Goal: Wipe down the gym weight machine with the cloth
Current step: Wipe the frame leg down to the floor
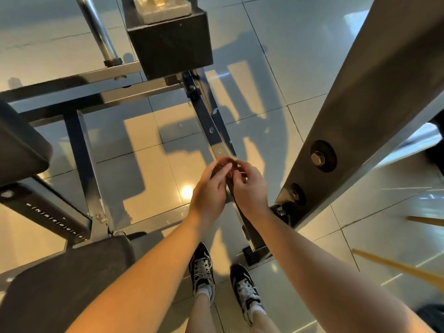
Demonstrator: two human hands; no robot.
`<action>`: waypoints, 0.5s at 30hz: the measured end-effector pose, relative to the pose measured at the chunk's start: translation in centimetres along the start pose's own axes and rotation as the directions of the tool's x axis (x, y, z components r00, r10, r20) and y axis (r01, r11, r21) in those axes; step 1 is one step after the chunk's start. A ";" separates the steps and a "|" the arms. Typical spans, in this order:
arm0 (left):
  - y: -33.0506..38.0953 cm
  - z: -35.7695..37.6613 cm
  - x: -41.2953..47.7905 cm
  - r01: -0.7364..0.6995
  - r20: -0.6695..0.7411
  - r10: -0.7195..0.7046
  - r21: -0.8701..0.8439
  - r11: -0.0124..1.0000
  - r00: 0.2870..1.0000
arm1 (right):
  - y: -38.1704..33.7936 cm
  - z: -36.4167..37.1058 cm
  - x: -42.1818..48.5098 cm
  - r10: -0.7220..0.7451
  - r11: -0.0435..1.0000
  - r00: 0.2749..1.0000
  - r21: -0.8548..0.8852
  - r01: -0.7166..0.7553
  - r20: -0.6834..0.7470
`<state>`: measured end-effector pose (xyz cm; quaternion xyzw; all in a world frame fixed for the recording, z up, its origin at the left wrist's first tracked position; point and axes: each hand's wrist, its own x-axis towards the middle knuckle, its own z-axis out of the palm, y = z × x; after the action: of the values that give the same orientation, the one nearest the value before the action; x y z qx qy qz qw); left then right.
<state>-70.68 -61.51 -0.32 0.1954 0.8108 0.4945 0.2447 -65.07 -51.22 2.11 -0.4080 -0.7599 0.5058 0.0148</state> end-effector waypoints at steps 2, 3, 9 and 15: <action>0.3 -0.4 2.1 0.099 -0.030 -0.102 -0.069 0.993 0.994 | 0.2 0.1 0.2 -0.034 0.997 0.999 -0.073 0.034 -0.001; 0.5 -0.3 2.8 0.142 -0.049 -0.148 -0.099 0.985 0.988 | 0.2 0.1 0.3 -0.046 0.995 0.999 -0.092 0.046 -0.002; 1.3 1.2 -1.1 0.143 -0.089 -0.176 -0.297 0.944 0.980 | 1.0 -0.2 0.5 0.009 1.000 0.999 0.004 -0.009 0.038; 0.9 1.3 0.6 0.266 -0.044 -0.305 -0.380 0.886 0.951 | 1.0 -0.3 0.5 -0.028 0.999 0.999 0.018 0.028 0.042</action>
<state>-70.34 -59.89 -0.09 -0.0013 0.7346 0.6060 0.3051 -64.68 -50.51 1.29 -0.3863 -0.7612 0.5209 0.0093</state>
